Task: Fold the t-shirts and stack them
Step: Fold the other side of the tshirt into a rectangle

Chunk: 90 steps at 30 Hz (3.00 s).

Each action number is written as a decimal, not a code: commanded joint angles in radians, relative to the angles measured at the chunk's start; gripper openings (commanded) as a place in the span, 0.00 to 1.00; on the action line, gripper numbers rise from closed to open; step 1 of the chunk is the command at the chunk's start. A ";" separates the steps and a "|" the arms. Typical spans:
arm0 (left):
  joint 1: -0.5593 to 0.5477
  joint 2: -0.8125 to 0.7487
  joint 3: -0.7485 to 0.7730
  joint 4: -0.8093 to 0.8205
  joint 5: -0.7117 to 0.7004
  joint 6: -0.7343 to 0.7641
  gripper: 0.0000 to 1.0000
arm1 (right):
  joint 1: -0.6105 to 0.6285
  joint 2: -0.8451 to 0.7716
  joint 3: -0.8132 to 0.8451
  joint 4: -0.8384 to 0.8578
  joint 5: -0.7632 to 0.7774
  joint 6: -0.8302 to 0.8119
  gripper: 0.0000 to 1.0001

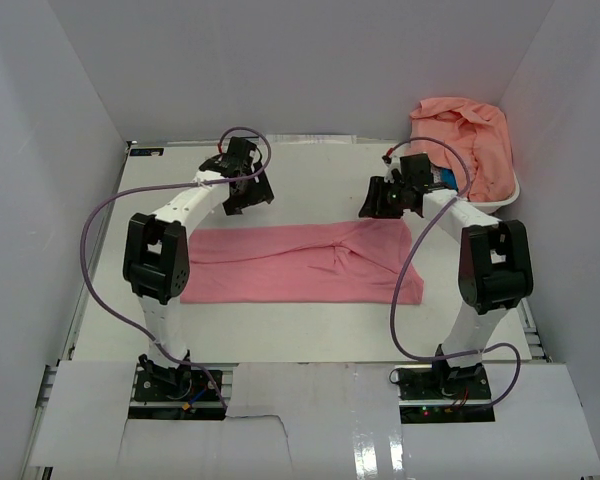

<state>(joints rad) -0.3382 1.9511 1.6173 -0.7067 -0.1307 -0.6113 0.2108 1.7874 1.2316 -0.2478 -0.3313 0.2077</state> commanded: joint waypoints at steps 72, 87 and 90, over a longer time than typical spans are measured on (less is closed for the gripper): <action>-0.039 0.025 0.027 0.030 0.043 -0.004 0.90 | 0.248 -0.155 -0.227 -0.036 0.063 0.013 0.08; -0.039 0.035 0.035 0.029 0.043 0.001 0.89 | 0.346 -0.123 -0.314 0.074 -0.061 0.113 0.45; -0.039 0.038 0.039 0.027 0.045 0.005 0.90 | 0.345 -0.137 -0.308 0.077 -0.066 0.113 0.54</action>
<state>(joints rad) -0.3706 2.0151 1.6463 -0.6949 -0.0742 -0.6170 0.5568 1.6501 0.9127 -0.2050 -0.3607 0.3115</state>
